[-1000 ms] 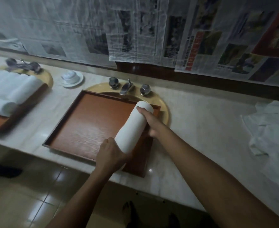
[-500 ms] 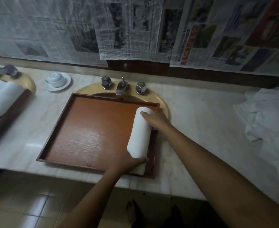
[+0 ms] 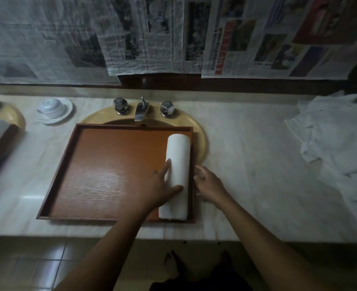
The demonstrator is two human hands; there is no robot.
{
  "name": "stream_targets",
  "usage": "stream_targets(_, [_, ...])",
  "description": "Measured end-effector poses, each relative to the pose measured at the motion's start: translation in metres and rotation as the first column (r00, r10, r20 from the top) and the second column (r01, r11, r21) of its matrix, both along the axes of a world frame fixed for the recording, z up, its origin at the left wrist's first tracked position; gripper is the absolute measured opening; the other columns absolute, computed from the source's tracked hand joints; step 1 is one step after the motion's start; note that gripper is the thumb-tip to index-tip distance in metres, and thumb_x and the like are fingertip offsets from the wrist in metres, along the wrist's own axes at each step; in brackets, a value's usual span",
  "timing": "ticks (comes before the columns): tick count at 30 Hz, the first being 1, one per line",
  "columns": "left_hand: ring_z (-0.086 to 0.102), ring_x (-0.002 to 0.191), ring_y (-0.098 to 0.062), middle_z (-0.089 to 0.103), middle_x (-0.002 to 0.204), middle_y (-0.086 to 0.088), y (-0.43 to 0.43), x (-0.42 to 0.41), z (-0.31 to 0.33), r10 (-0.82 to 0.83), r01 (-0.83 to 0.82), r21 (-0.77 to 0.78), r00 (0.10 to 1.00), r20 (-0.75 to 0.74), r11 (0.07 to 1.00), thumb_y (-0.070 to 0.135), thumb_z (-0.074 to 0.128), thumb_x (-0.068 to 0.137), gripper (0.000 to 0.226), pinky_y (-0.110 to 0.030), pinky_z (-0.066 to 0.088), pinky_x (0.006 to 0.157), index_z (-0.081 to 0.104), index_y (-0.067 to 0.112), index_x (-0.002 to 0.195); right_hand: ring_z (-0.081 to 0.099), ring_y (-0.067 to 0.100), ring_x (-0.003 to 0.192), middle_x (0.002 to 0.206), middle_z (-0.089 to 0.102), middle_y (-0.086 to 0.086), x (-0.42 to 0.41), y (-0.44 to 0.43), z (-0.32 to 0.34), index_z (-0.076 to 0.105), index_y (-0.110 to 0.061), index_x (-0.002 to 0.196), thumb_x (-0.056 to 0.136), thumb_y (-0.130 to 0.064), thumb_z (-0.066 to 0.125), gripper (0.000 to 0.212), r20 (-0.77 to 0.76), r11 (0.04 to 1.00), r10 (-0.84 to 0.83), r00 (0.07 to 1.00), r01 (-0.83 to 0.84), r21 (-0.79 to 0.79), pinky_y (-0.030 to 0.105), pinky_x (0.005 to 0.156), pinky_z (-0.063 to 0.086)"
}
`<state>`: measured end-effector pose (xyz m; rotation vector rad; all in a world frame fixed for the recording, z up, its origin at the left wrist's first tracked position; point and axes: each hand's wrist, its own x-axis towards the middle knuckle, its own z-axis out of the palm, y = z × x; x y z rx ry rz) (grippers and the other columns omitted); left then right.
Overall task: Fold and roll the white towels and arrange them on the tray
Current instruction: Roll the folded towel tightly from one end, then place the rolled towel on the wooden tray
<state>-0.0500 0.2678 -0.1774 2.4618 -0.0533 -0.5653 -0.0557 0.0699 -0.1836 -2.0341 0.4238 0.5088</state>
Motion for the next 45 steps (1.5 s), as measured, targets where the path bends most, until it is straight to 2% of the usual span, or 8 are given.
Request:
stream_targets(3, [0.056, 0.123, -0.033, 0.052, 0.143, -0.018, -0.005, 0.006, 0.004, 0.047, -0.06, -0.159, 0.995, -0.084, 0.985, 0.04, 0.081, 0.086, 0.099, -0.043, 0.05, 0.097, 0.019, 0.032, 0.163, 0.064, 0.023, 0.113, 0.137, 0.06, -0.002, -0.002, 0.003, 0.008, 0.046, -0.032, 0.151, 0.105, -0.039, 0.047, 0.047, -0.028, 0.994, -0.065, 0.997, 0.067, 0.082, 0.049, 0.09, 0.061])
stream_targets(7, [0.063, 0.105, -0.024, 0.06, 0.132, -0.018, -0.006, 0.006, 0.002, 0.057, -0.143, -0.362, 0.969, -0.239, 0.921, 0.029, 0.083, 0.085, 0.097, -0.026, 0.053, 0.072, 0.023, 0.034, 0.162, 0.057, 0.026, 0.126, 0.149, 0.054, 0.002, -0.004, 0.007, 0.017, 0.044, -0.029, 0.154, 0.104, -0.047, 0.039, 0.053, -0.021, 0.999, -0.026, 0.999, 0.027, 0.034, 0.044, 0.103, 0.053])
stream_targets(15, [0.07, 0.107, -0.024, 0.071, 0.12, -0.008, 0.007, 0.007, 0.0, 0.007, -0.189, -0.477, 0.934, -0.358, 0.859, 0.036, 0.083, 0.085, 0.091, -0.044, 0.06, 0.09, 0.029, 0.034, 0.158, 0.055, 0.021, 0.131, 0.151, 0.053, -0.001, -0.012, 0.008, 0.013, 0.041, -0.031, 0.155, 0.106, -0.049, 0.043, 0.052, -0.027, 0.996, -0.023, 0.999, 0.025, 0.087, 0.05, 0.108, 0.049])
stream_targets(20, [0.068, 0.093, -0.017, 0.068, 0.118, -0.01, 0.011, 0.028, 0.006, 0.077, -0.187, -0.372, 0.954, -0.291, 0.909, 0.046, 0.065, 0.097, 0.051, -0.028, 0.059, 0.07, 0.056, 0.018, 0.138, 0.052, 0.02, 0.135, 0.154, 0.049, -0.001, -0.034, 0.005, 0.014, 0.036, -0.028, 0.157, 0.105, -0.046, 0.051, 0.057, -0.038, 0.996, -0.006, 0.999, 0.009, 0.085, 0.039, 0.107, 0.048])
stream_targets(24, [0.064, 0.113, -0.03, 0.062, 0.133, -0.015, 0.003, 0.062, 0.009, 0.1, -0.133, -0.241, 0.985, -0.142, 0.961, 0.058, 0.064, 0.094, 0.075, -0.055, 0.053, 0.1, 0.039, 0.019, 0.153, 0.054, 0.021, 0.134, 0.156, 0.047, 0.001, -0.058, 0.01, 0.016, 0.03, -0.029, 0.159, 0.098, -0.057, 0.059, 0.073, -0.047, 0.996, -0.003, 0.999, 0.007, 0.089, 0.032, 0.096, 0.051])
stream_targets(30, [0.052, 0.135, -0.036, 0.05, 0.154, -0.014, -0.03, 0.104, 0.02, -0.023, 0.031, -0.113, 0.997, 0.075, 0.993, 0.053, 0.069, 0.093, 0.086, -0.035, 0.044, 0.096, 0.025, 0.026, 0.162, 0.04, 0.024, 0.141, 0.16, 0.027, -0.003, -0.085, 0.032, 0.007, 0.003, -0.044, 0.158, 0.066, -0.08, 0.073, 0.121, -0.041, 0.99, 0.096, 0.995, -0.1, -0.102, 0.046, 0.107, 0.046])
stream_targets(39, [0.051, 0.137, -0.032, 0.046, 0.157, -0.006, -0.028, 0.108, 0.007, 0.024, -0.019, -0.203, 1.0, 0.02, 0.979, 0.054, 0.079, 0.083, 0.092, -0.047, 0.051, 0.106, 0.034, 0.029, 0.159, 0.031, 0.027, 0.143, 0.157, 0.019, -0.001, -0.092, 0.043, 0.008, -0.011, -0.046, 0.155, 0.072, -0.072, 0.073, 0.121, -0.012, 0.964, 0.126, 0.992, -0.125, -0.236, 0.051, 0.109, 0.042])
stream_targets(45, [0.057, 0.129, -0.031, 0.051, 0.152, -0.007, -0.022, 0.103, 0.009, 0.042, -0.04, -0.22, 0.999, 0.006, 0.975, 0.06, 0.079, 0.08, 0.092, -0.049, 0.055, 0.101, 0.036, 0.036, 0.158, 0.035, 0.024, 0.137, 0.149, 0.021, -0.003, -0.091, 0.054, 0.007, -0.01, -0.044, 0.156, 0.081, -0.058, 0.072, 0.112, 0.06, 0.967, 0.076, 0.995, -0.059, -0.248, 0.039, 0.101, 0.047])
